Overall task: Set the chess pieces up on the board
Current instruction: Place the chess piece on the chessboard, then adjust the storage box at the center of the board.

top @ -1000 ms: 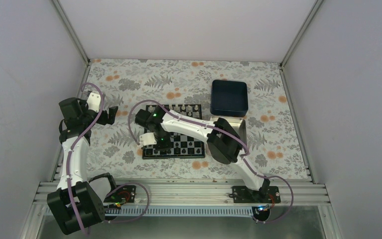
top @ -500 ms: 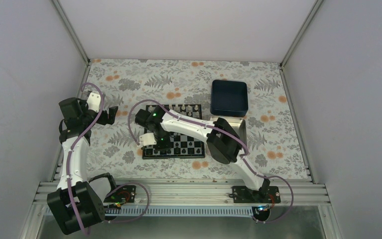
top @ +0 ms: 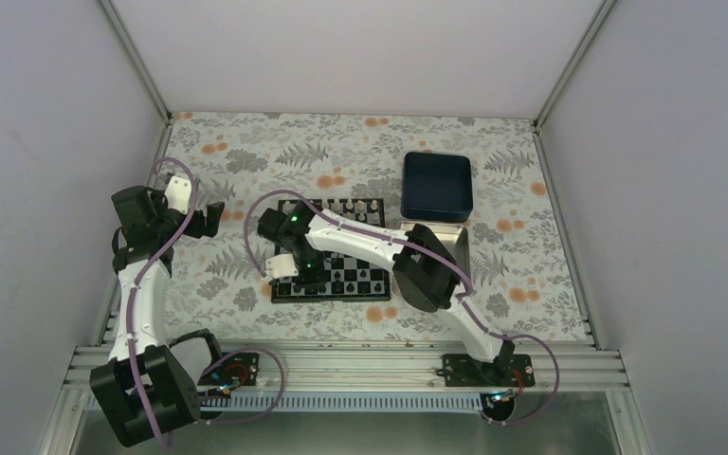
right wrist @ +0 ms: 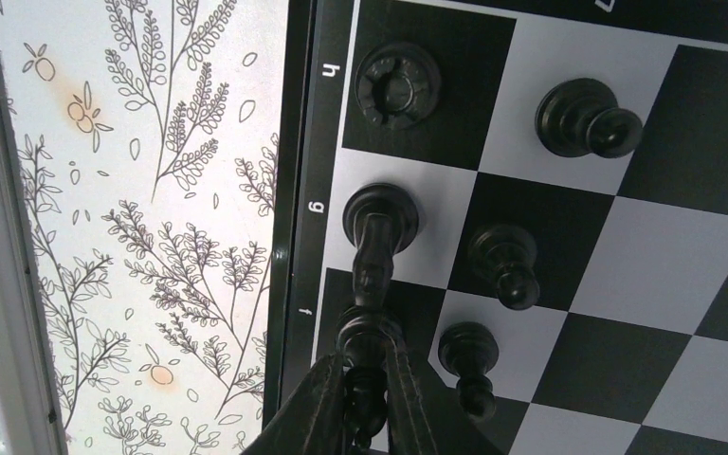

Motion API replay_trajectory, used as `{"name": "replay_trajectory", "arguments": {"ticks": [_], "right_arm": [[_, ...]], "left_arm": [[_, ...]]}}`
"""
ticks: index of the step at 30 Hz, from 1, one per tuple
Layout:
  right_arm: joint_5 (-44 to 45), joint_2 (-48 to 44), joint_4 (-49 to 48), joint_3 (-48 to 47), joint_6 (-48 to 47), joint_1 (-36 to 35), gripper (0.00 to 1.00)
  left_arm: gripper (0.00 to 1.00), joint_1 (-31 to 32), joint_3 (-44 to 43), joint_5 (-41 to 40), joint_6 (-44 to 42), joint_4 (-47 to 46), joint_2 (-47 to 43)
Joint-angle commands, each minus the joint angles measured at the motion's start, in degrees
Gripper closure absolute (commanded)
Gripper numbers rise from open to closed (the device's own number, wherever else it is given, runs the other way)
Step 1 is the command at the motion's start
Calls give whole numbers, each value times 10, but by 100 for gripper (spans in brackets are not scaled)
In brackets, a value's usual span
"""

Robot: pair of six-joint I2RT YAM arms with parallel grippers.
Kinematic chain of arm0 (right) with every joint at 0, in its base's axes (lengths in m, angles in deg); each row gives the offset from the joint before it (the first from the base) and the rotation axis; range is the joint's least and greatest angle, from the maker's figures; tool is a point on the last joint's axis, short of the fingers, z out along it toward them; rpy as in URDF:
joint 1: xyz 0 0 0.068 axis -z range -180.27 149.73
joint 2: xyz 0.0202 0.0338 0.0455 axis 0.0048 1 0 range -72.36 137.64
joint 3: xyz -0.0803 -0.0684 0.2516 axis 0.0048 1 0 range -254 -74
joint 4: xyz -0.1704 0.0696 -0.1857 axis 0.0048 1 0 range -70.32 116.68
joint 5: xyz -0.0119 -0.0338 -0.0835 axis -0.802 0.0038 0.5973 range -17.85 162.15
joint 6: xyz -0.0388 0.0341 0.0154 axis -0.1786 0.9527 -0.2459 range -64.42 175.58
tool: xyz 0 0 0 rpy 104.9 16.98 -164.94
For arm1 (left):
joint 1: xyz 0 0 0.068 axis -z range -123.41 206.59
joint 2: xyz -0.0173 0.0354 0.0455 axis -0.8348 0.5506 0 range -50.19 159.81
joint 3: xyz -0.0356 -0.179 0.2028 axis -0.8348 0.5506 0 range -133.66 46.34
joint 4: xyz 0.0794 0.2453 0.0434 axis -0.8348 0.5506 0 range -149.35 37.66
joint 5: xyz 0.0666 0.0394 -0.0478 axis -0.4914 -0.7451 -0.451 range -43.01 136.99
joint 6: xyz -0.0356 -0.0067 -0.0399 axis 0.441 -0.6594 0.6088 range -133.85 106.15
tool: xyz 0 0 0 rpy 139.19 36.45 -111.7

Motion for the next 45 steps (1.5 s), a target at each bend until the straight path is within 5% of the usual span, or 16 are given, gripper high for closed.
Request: {"name": "replay_trajectory", "arguments": {"ticks": [1, 10, 17, 28, 30, 36, 45], "right_arm": [[-5, 12, 3, -3, -5, 0, 86], [4, -8, 6, -13, 2, 2, 66], [21, -132, 5, 8, 17, 26, 58], [35, -391, -108, 307, 31, 264, 51], [26, -431, -137, 377, 31, 310, 54], [15, -515, -195, 557, 49, 394, 87], [5, -635, -143, 677, 71, 430, 94]], "left_arm": [[0, -4, 2, 16, -7, -3, -4], [0, -5, 1, 16, -7, -1, -5], [0, -6, 0, 15, -7, 0, -8], [0, -7, 1, 13, -6, -2, -9], [0, -8, 0, 12, -6, -3, -8], [0, -8, -2, 15, -6, -1, -2], [0, -8, -3, 26, -9, 1, 3]]}}
